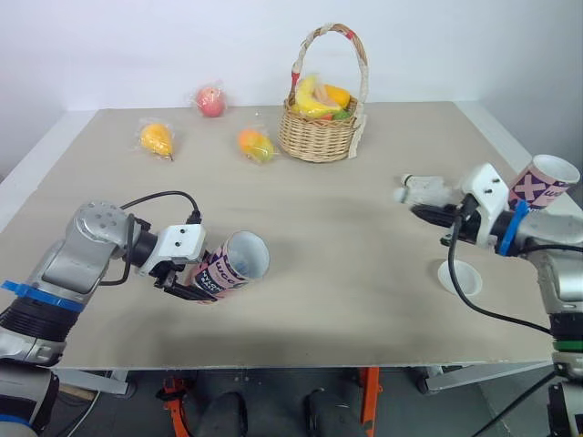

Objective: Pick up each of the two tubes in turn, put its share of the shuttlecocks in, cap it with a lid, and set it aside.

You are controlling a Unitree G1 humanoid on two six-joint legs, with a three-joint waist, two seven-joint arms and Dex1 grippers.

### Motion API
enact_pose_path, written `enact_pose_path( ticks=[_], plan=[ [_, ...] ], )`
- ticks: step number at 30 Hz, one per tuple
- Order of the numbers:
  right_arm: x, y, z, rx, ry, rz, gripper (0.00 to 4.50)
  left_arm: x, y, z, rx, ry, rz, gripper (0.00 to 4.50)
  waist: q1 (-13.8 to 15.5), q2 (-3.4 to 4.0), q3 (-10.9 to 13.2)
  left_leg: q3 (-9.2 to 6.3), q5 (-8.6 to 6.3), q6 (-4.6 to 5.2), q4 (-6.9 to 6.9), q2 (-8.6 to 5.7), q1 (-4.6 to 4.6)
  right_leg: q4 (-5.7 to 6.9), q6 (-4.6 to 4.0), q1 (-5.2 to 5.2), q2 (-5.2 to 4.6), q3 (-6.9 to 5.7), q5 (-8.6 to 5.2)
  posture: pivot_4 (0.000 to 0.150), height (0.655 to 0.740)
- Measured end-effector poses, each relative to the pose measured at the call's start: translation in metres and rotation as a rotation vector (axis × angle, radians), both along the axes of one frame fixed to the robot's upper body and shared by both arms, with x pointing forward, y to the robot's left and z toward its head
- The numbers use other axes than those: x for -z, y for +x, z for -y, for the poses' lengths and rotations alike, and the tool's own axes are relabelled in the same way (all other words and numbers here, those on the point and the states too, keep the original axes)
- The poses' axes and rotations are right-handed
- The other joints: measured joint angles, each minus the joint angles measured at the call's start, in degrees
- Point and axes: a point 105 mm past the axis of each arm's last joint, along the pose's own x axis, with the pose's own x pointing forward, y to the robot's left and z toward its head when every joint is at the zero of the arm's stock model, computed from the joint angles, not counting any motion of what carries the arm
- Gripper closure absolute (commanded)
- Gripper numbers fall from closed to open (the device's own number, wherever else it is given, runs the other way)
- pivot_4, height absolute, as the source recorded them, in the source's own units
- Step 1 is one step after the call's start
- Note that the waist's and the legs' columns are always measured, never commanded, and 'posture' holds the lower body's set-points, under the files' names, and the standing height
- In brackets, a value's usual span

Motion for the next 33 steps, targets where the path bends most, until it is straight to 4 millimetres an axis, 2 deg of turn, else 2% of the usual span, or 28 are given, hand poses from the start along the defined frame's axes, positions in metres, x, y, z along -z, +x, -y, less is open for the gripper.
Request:
enact_pose_path(
  ticks=[2, 4, 6, 12, 17, 21, 24, 27, 28, 29, 33],
  plan=[
    [-0.015, -0.024, -0.041, -0.203, -0.041, 0.053, 4.43, 0.000, 0.001, 0.001, 0.000, -0.006, 0.003, 1.31, 0.1, -0.07, 0.0, -0.07, 0.00, 0.00, 0.01, 0.06, 0.01, 0.00, -0.04, 0.03, 0.04, -0.07, -0.01, 0.150, 0.7400],
    [-0.011, -0.044, -0.075, -0.380, -0.113, 0.052, 4.43, 0.000, 0.001, 0.003, 0.001, -0.014, 0.004, 1.31, 0.3, -0.14, 0.0, -0.07, 0.00, -0.01, 0.04, 0.05, -0.02, -0.03, -0.27, 0.04, 0.01, -0.09, -0.15, 0.150, 0.7400],
    [-0.005, -0.052, -0.095, -0.478, -0.163, 0.044, 4.43, 0.000, 0.001, 0.004, 0.004, -0.015, 0.004, 1.31, 0.3, -0.15, 0.0, 0.04, 0.00, -0.01, 0.06, -0.02, -0.06, -0.04, -0.26, -0.01, -0.12, -0.03, -0.17, 0.150, 0.7400],
    [-0.011, -0.054, -0.133, -0.626, -0.267, 0.116, 4.43, 0.000, 0.002, 0.005, 0.014, -0.020, 0.006, 1.31, 0.4, -0.18, 0.0, 0.07, 0.00, -0.02, 0.10, -0.07, -0.10, -0.04, -0.20, -0.03, -0.27, -0.06, -0.22, 0.150, 0.7400],
    [0.002, -0.053, -0.149, -0.728, -0.361, 0.097, 4.43, -0.001, 0.002, 0.005, 0.015, -0.022, 0.004, 1.31, 0.5, -0.18, 0.0, 0.06, -0.01, -0.03, 0.08, -0.10, -0.11, -0.03, -0.20, -0.06, -0.25, -0.09, -0.23, 0.150, 0.7400],
    [0.003, -0.052, -0.165, -0.807, -0.404, 0.097, 4.43, -0.001, 0.003, 0.005, 0.012, -0.021, 0.006, 1.31, 0.5, -0.18, 0.0, 0.05, -0.01, -0.03, 0.08, -0.06, -0.10, -0.02, -0.26, -0.07, -0.22, -0.13, -0.20, 0.150, 0.7400],
    [0.001, -0.048, -0.176, -0.827, -0.398, 0.100, 3.44, -0.001, 0.003, 0.005, 0.011, -0.021, 0.006, 1.31, 0.5, -0.18, 0.0, 0.05, -0.01, -0.03, 0.10, -0.04, -0.10, 0.00, -0.29, -0.07, -0.21, -0.15, -0.18, 0.150, 0.7400],
    [-0.009, -0.047, -0.184, -0.847, -0.372, 0.096, 2.04, -0.001, 0.003, 0.005, 0.010, -0.025, 0.006, 1.31, 0.6, -0.19, 0.0, 0.03, -0.01, -0.03, 0.10, -0.04, -0.11, 0.00, -0.29, -0.08, -0.23, -0.18, -0.17, 0.150, 0.7400],
    [-0.013, -0.050, -0.184, -0.864, -0.351, 0.085, 1.37, -0.001, 0.003, 0.006, 0.009, -0.026, 0.006, 1.31, 0.7, -0.19, 0.0, 0.01, -0.01, -0.03, 0.10, -0.04, -0.12, 0.00, -0.27, -0.07, -0.24, -0.20, -0.16, 0.150, 0.7400],
    [-0.016, -0.052, -0.183, -0.877, -0.334, 0.077, 1.15, -0.001, 0.002, 0.005, 0.006, -0.027, 0.003, 1.31, 0.8, -0.21, 0.0, 0.00, -0.01, -0.03, 0.09, -0.02, -0.12, 0.00, -0.23, -0.06, -0.25, -0.20, -0.13, 0.150, 0.7400],
    [-0.027, -0.057, -0.164, -0.883, -0.280, 0.033, 1.15, -0.001, 0.002, 0.006, 0.002, -0.030, 0.005, 1.31, 0.9, -0.22, 0.0, -0.01, -0.02, -0.03, 0.08, -0.04, -0.18, 0.00, -0.24, -0.08, -0.34, -0.23, -0.13, 0.150, 0.7400]
  ],
)
